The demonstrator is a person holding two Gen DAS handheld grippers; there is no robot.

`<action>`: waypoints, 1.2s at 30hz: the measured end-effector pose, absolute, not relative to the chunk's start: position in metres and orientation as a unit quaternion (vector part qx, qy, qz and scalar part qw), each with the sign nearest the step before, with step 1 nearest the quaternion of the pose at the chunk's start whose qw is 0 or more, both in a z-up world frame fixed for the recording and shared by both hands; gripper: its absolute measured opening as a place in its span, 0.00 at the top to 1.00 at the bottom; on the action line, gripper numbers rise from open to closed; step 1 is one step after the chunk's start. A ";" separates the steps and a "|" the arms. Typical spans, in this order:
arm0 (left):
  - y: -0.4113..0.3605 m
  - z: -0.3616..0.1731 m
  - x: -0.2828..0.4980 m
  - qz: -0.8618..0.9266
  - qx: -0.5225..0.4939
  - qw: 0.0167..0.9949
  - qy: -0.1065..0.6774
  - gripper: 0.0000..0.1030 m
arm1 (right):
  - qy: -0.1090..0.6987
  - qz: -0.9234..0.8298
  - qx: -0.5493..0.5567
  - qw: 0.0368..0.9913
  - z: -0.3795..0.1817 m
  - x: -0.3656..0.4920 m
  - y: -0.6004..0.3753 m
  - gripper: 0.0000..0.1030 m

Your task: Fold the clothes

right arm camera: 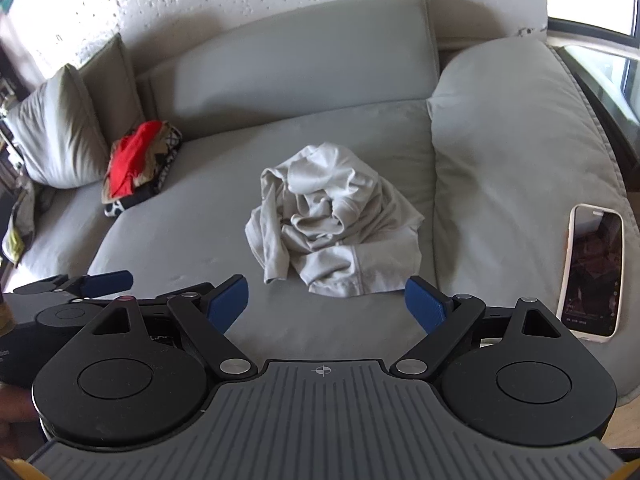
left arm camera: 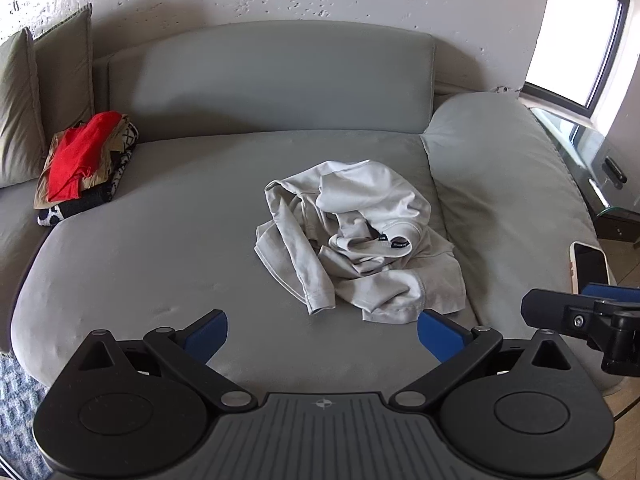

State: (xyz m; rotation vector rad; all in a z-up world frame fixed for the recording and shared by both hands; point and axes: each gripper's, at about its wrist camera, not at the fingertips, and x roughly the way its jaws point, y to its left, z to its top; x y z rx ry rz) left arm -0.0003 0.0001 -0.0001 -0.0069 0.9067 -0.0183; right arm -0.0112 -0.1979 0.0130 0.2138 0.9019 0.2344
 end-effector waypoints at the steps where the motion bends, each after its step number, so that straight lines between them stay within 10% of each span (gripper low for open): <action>1: 0.000 0.000 -0.001 -0.012 -0.005 0.900 0.435 0.01 | 0.434 0.112 0.103 0.888 0.013 -0.009 -0.200 0.13; 36: -0.001 0.002 -0.002 -0.008 -0.007 0.903 0.430 0.01 | 0.437 0.110 0.091 0.888 0.009 -0.014 -0.194 0.13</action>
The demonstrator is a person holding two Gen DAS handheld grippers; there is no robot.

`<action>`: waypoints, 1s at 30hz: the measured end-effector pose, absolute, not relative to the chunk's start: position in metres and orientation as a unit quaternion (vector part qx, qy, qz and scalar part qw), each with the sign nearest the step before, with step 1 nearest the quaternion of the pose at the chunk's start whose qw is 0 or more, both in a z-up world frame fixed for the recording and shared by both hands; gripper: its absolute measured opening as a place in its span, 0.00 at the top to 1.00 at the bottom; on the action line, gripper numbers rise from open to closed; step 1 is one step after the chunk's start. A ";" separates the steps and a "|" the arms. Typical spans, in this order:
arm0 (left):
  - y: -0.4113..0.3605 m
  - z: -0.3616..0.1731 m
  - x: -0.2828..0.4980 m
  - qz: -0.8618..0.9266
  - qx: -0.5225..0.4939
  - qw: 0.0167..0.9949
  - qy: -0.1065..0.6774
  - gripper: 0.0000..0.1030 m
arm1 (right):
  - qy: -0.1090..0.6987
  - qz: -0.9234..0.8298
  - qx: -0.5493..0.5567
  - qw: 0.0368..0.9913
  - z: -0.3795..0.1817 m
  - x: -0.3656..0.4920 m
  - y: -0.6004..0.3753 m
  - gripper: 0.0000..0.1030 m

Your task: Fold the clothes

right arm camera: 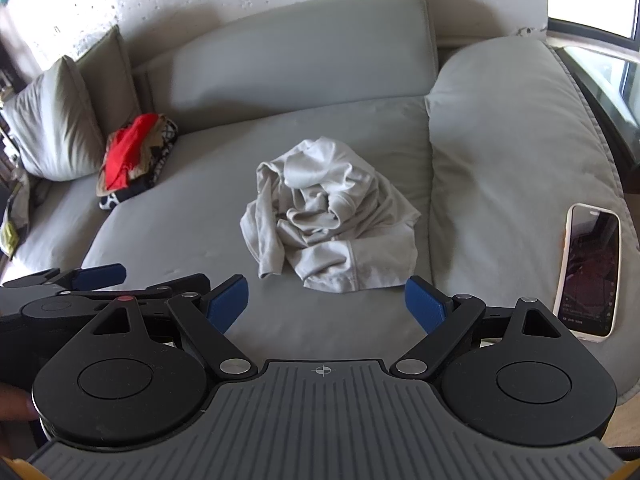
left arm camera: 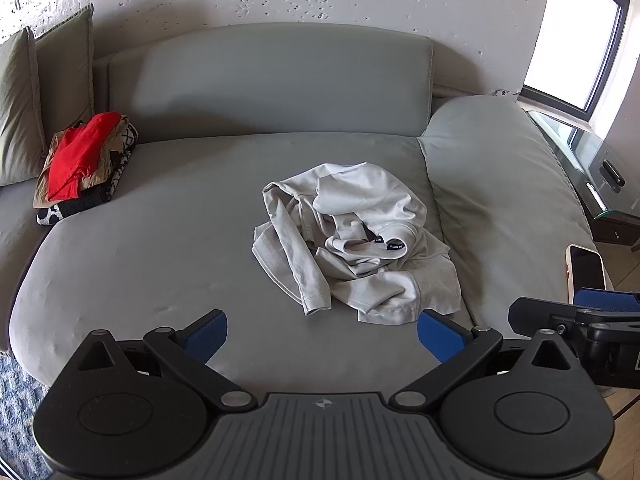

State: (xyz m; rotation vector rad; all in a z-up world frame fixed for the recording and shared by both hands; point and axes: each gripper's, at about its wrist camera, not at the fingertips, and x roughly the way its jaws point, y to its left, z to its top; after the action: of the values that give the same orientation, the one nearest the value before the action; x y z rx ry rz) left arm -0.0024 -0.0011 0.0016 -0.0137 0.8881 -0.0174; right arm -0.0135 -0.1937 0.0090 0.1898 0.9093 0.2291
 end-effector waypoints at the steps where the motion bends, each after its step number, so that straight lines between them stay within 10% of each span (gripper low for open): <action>1: -0.001 0.002 -0.002 -0.008 -0.007 0.903 0.430 0.01 | 0.438 0.110 0.091 0.888 0.009 -0.014 -0.194 0.13; 30: -0.001 0.002 -0.002 -0.010 -0.009 0.902 0.431 0.01 | 0.439 0.109 0.091 0.887 0.009 -0.012 -0.195 0.13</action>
State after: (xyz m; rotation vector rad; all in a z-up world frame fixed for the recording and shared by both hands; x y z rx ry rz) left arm -0.0017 -0.0006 0.0021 -0.0195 0.8908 -0.0207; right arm -0.0116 -0.1949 0.0088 0.1884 0.9124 0.2275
